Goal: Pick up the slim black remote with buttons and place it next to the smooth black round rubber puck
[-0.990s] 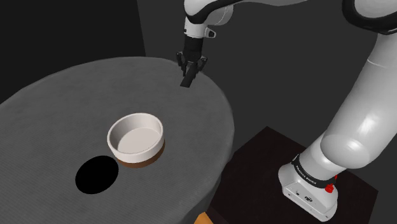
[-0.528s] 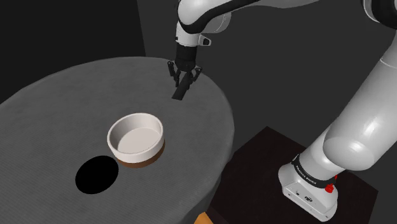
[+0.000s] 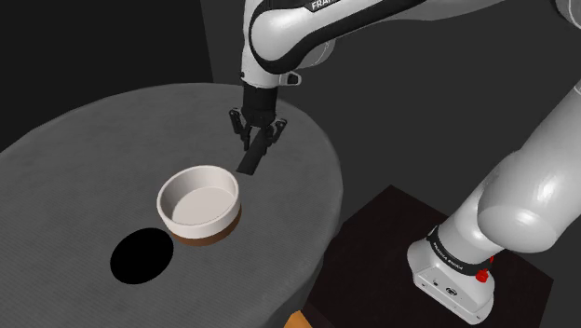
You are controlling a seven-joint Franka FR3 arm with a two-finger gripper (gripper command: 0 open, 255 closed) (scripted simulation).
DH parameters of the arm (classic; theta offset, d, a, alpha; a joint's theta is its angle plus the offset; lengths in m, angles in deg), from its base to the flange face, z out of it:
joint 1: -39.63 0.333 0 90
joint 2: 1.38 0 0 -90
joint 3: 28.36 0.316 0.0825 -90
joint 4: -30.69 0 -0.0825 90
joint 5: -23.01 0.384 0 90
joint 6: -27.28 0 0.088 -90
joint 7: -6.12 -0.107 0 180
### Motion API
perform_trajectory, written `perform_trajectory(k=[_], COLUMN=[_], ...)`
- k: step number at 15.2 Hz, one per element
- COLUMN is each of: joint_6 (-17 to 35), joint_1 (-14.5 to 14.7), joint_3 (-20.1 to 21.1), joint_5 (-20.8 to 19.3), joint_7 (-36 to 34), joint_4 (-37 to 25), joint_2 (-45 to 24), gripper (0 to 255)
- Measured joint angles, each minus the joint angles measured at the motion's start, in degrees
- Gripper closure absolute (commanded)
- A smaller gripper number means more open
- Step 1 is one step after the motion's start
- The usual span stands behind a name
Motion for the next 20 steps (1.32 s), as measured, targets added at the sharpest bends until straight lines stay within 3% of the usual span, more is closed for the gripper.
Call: perform_trajectory(k=[13, 20], joint_6=[4.93, 7.57], joint_1=[9.43, 15.02], joint_3=[8.75, 12.95], joint_5=[0.36, -3.19], joint_7=[-17.35, -28.62], joint_4=[2.18, -0.83], joint_2=[1.23, -2.8], gripper=[255, 255])
